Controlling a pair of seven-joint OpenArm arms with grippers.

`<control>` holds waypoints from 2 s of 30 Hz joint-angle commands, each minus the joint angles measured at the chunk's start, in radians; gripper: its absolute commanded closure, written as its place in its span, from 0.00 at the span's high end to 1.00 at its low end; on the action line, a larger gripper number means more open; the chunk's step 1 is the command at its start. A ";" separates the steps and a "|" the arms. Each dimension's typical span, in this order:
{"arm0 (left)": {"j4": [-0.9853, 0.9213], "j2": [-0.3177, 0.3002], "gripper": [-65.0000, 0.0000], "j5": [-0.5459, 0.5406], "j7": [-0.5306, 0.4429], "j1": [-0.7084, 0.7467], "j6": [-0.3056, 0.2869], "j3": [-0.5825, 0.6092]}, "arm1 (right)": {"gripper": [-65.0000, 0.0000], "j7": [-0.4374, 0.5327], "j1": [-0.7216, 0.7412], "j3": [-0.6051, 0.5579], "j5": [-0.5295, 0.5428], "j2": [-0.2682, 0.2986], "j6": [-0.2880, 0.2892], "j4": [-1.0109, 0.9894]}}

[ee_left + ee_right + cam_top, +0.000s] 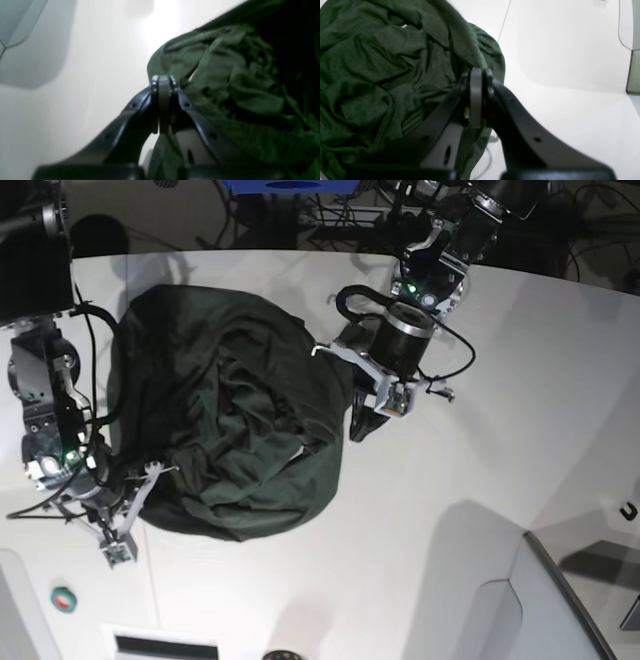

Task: Layout the t-shirt on the table in an organized manner, then fold the t-shirt properly
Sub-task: 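Lift and drag the shirt with both grippers, then release, then grasp the shirt with the right gripper and pull it outward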

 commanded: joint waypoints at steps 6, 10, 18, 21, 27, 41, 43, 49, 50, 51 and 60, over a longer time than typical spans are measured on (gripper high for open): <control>0.014 0.006 0.00 0.004 0.171 -0.050 0.000 -0.001 | 0.01 0.012 0.019 0.008 -0.001 0.013 -0.001 0.024; 0.014 0.009 0.00 0.004 0.171 -0.051 0.000 -0.001 | 0.01 0.009 0.020 0.008 -0.001 0.013 -0.001 0.058; 0.014 0.012 0.00 0.013 0.179 -0.062 0.000 -0.002 | 0.01 -0.065 0.019 0.012 -0.001 0.044 -0.004 0.291; 0.011 0.012 0.00 0.013 0.179 -0.053 0.000 -0.060 | 0.01 -0.122 0.003 0.083 -0.001 0.050 -0.004 0.388; -0.025 0.008 0.00 0.007 0.179 -0.051 0.000 -0.168 | 0.01 -0.117 -0.144 0.167 0.000 0.058 0.001 0.503; -0.107 -0.003 0.00 0.014 0.179 -0.016 0.000 -0.419 | 0.01 0.303 -0.638 0.515 0.005 -0.024 0.002 0.498; -0.107 -0.003 0.00 0.014 0.179 -0.004 0.000 -0.461 | 0.01 0.303 -0.666 0.551 0.005 -0.059 0.002 0.475; -0.106 -0.003 0.00 0.011 0.177 0.018 -0.003 -0.548 | 0.12 0.276 -0.633 0.586 0.002 -0.122 0.002 0.297; -0.106 -0.003 0.00 0.007 0.179 0.021 -0.003 -0.561 | 0.22 0.245 -0.629 0.583 0.002 -0.122 0.002 0.285; -0.106 -0.003 0.00 0.007 0.179 0.033 -0.003 -0.574 | 0.31 0.214 -0.621 0.577 0.002 -0.122 0.002 0.287; -0.015 -0.008 0.00 0.005 0.179 0.099 -0.006 -0.593 | 0.46 0.164 -0.572 0.368 -0.003 -0.073 0.007 0.377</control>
